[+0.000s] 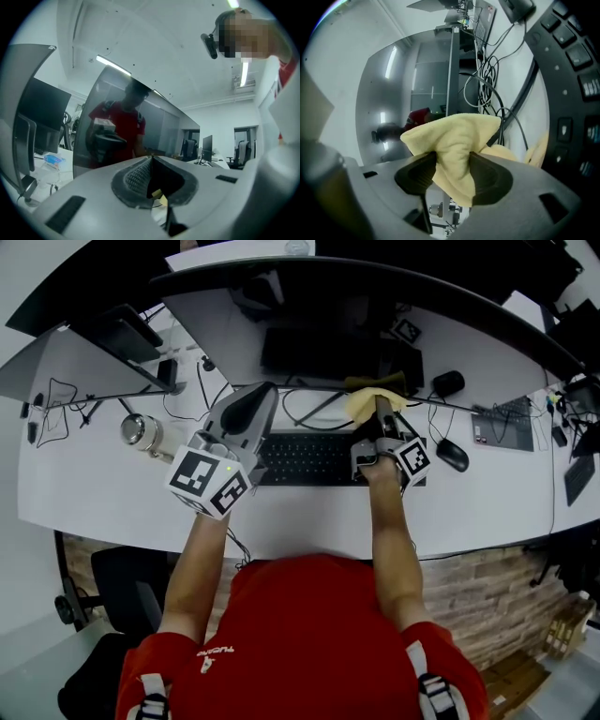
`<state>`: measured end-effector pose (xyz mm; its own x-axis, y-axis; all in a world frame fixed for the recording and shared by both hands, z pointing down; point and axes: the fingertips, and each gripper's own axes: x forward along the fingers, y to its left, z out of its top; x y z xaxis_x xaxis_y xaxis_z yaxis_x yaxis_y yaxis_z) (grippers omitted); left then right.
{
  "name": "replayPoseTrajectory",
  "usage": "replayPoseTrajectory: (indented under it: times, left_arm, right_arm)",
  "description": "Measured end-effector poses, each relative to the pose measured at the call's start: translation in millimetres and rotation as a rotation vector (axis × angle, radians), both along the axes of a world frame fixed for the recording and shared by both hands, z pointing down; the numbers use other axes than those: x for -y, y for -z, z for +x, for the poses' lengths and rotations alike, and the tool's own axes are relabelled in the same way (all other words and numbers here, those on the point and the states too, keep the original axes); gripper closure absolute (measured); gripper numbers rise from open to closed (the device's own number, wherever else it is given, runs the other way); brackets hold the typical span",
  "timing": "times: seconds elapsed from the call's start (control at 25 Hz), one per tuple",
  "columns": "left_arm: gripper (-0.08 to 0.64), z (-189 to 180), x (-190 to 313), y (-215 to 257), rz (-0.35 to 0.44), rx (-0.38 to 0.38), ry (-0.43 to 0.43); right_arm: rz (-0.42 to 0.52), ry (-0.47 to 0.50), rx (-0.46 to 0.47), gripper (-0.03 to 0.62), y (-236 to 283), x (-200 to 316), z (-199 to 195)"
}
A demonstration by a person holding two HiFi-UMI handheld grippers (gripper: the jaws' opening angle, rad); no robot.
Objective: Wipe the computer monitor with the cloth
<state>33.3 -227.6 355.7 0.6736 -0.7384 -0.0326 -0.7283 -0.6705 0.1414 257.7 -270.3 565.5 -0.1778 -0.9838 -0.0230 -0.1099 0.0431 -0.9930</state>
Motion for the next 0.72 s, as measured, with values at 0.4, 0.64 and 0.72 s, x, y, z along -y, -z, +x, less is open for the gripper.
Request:
replayPoseTrajectory:
  times: [0.4,0.64,0.72]
  left_arm:
    - [0.549,-44.1,4.7,-6.6,-0.011,-0.01,0.017]
    - [0.549,-70.6,5.3,-8.4,-0.013,-0.014,0.045]
    - [0.548,-81.1,4.2,-8.2,-0.021,-0.011,0.062]
  right_arm:
    - [-0.005,0.082,0.013,0.383,-4.6,8.3,-77.3]
    - [0.003,0.175,0.06,0.38,-5.2,17.0,-142.4]
    - [0.004,0.204,0.067,0.38,-4.5,19.5,-164.4]
